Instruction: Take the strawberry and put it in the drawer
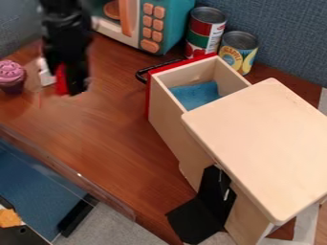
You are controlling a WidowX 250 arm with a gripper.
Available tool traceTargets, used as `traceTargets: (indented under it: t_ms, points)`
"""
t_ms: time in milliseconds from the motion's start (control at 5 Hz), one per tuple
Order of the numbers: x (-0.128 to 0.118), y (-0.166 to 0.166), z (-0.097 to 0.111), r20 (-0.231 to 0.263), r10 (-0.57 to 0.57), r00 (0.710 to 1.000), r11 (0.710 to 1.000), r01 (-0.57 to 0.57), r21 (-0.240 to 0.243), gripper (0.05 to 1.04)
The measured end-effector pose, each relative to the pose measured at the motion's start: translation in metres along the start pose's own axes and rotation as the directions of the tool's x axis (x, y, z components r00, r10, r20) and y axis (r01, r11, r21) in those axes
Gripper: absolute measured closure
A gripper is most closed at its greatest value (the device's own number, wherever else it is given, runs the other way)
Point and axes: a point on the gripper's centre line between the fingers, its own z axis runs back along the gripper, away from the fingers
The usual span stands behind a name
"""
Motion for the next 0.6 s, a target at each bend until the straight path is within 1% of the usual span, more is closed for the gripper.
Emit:
traceTargets:
  t_ms: [200,400,600]
  points:
    - [0.016,-0.025,0.017,0.007,0.005,1.000,0.999,-0.005,0.032,0.308]
    - [0.035,-0.057,0.032,-0.016,-0.007,1.000,0.999,0.007,0.043,0.308]
    - [0.054,-0.075,0.047,-0.033,-0.007,0.999,0.999,0.008,0.034,0.308]
